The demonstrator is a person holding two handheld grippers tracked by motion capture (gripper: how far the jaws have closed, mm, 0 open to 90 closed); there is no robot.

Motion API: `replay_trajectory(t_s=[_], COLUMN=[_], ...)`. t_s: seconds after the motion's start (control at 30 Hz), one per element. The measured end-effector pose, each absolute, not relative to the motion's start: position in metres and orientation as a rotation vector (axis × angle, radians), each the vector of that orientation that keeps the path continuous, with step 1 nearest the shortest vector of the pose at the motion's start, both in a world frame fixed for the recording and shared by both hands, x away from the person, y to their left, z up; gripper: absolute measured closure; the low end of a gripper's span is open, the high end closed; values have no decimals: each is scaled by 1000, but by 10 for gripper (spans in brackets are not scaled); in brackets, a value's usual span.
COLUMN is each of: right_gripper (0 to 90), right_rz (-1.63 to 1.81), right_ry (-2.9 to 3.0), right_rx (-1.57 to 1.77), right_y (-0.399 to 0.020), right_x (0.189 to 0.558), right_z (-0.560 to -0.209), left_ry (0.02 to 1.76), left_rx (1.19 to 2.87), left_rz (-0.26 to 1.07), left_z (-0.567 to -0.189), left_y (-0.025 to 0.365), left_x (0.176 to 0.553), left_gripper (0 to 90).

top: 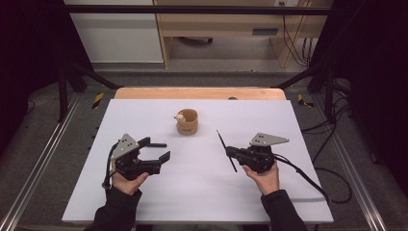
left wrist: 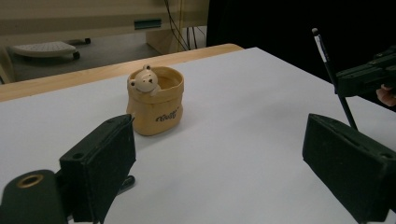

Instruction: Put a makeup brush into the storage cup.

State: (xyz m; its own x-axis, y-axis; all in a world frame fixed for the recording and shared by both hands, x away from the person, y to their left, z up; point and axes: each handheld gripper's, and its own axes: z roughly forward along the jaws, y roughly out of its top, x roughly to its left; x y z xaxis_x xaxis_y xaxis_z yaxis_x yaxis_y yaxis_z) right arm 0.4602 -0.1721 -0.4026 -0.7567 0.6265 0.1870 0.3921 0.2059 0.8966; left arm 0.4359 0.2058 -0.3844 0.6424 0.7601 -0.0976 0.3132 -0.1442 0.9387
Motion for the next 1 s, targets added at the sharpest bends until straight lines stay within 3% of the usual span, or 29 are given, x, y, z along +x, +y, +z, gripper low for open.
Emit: replay_trajectory(t_s=[1.0], right_gripper=[859], right_rz=[1637], right_ry=[2235], right_rx=[943], right_y=[-165], right_x=[461], right_z=[-406], left_ry=[798], left_rx=[1711], left_rz=[422], left_z=[-372], left_y=[156], left_x=[448], left_gripper=[92])
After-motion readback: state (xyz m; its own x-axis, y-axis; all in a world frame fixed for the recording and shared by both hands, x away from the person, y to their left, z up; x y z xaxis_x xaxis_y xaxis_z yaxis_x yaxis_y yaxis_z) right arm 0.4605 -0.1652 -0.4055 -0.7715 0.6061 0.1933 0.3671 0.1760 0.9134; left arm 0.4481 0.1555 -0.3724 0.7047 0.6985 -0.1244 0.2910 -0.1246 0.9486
